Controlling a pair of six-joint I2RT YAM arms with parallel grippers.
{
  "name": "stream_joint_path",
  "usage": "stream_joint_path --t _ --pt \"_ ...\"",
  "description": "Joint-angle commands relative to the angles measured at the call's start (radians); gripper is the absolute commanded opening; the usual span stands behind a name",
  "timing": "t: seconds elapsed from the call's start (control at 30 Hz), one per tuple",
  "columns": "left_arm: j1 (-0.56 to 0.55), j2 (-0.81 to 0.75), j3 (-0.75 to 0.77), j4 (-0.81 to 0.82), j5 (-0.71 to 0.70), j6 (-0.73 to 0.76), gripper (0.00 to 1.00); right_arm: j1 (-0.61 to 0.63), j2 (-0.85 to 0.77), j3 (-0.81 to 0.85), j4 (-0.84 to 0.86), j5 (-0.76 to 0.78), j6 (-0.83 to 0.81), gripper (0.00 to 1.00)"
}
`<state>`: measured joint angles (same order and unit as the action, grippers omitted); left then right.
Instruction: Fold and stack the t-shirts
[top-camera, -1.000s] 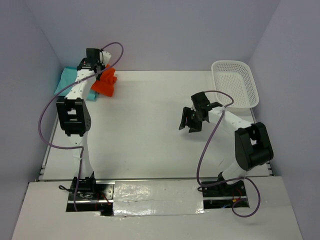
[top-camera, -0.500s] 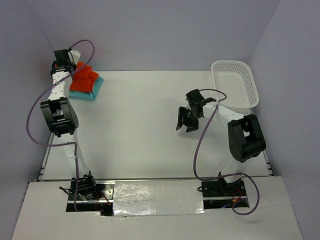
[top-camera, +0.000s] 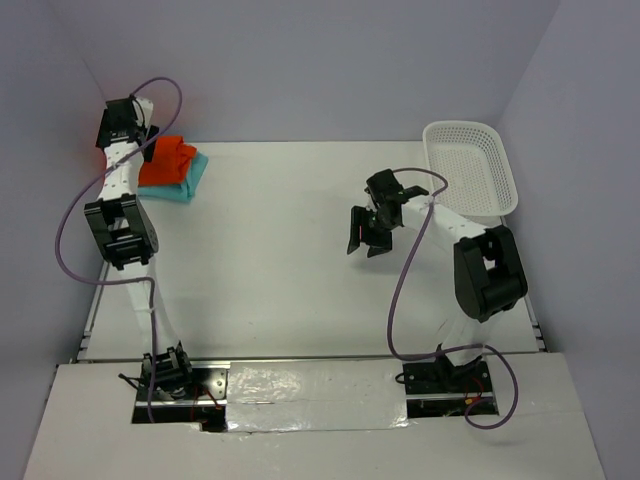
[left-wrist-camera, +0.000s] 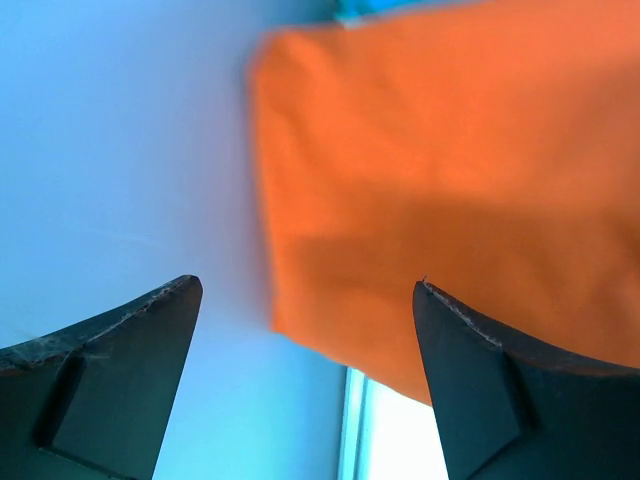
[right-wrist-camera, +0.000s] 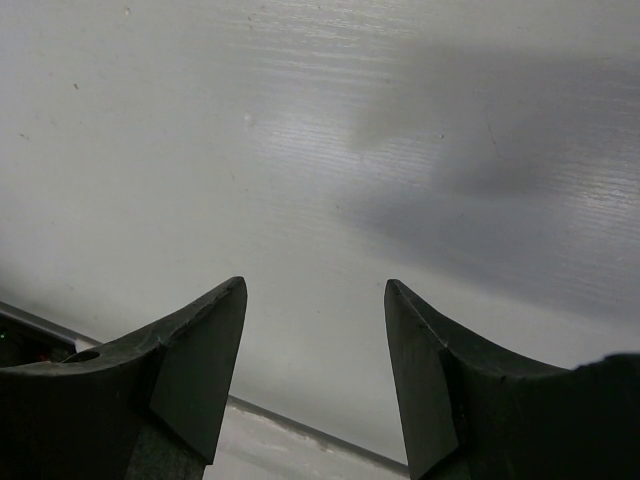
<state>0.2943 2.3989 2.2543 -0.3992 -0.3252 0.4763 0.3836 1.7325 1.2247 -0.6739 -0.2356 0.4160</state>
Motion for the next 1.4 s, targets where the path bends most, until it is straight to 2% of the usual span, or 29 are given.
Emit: stream_joint_path --t 0.0,0.17,0.23,0.3,0.4,0.57,0.63,0.67,0.7,0.73,0.8,0.83,0.93,1.03,1.1,1.23,1.37 --pt "-0.001 -0.059 0.081 0.002 0.027 -0.11 0.99 0.014 -0.048 0.032 -0.026 0.001 -0.006 0.65" --pt "-0.081 -0.222 -0.119 -0.004 0.21 -0.111 0.99 0.015 -0.076 0.012 -0.019 -0.011 0.01 0.65" --pt "-0.113 -0.219 -0.102 -0.112 0.289 -0.149 0.94 0.017 -0.088 0.013 -0.026 -0.011 0.014 0.65" --pt "-0.148 -0.218 -0.067 -0.183 0.325 -0.197 0.82 0.009 -0.1 0.016 -0.032 -0.001 0.009 0.66" --pt "-0.205 -0.248 -0.096 -0.289 0.405 -0.228 0.78 -0.032 -0.158 -0.019 -0.017 -0.011 0.012 0.67" --pt "-0.285 -0.46 -0.381 -0.354 0.408 -0.212 0.83 -0.152 -0.299 -0.155 0.042 -0.047 0.024 0.69" --pt "-0.309 -0.58 -0.481 -0.394 0.422 -0.197 0.93 -0.178 -0.384 -0.218 0.05 -0.067 0.015 0.69" --pt "-0.314 -0.628 -0.593 -0.42 0.448 -0.188 0.99 -0.187 -0.411 -0.24 0.043 -0.064 0.015 0.69" --pt "-0.316 -0.676 -0.663 -0.424 0.449 -0.17 0.99 -0.19 -0.474 -0.278 0.04 -0.059 0.018 0.69" --pt "-0.314 -0.787 -0.817 -0.418 0.443 -0.16 0.99 -0.192 -0.505 -0.295 0.039 -0.054 0.021 0.69" --pt "-0.316 -0.97 -0.98 -0.379 0.407 -0.11 0.99 -0.195 -0.583 -0.342 0.033 -0.053 0.03 0.69" --pt "-0.316 -1.021 -1.133 -0.363 0.381 -0.094 0.99 -0.196 -0.605 -0.355 0.03 -0.057 0.03 0.69" --pt "-0.314 -1.197 -1.365 -0.328 0.29 -0.032 0.99 -0.198 -0.686 -0.412 0.031 -0.08 0.046 0.69" --pt "-0.313 -1.339 -1.51 -0.287 0.203 0.002 0.99 -0.199 -0.777 -0.47 0.056 -0.116 0.066 0.7" --pt "-0.313 -1.426 -1.555 -0.283 0.181 0.028 0.99 -0.199 -0.839 -0.5 0.066 -0.133 0.069 0.7" --pt "-0.313 -1.526 -1.662 -0.276 0.129 0.051 0.99 -0.199 -0.899 -0.542 0.059 -0.137 0.061 0.7" --pt "-0.313 -1.59 -1.707 -0.276 0.129 0.016 0.99 -0.199 -0.945 -0.577 0.051 -0.125 0.063 0.7"
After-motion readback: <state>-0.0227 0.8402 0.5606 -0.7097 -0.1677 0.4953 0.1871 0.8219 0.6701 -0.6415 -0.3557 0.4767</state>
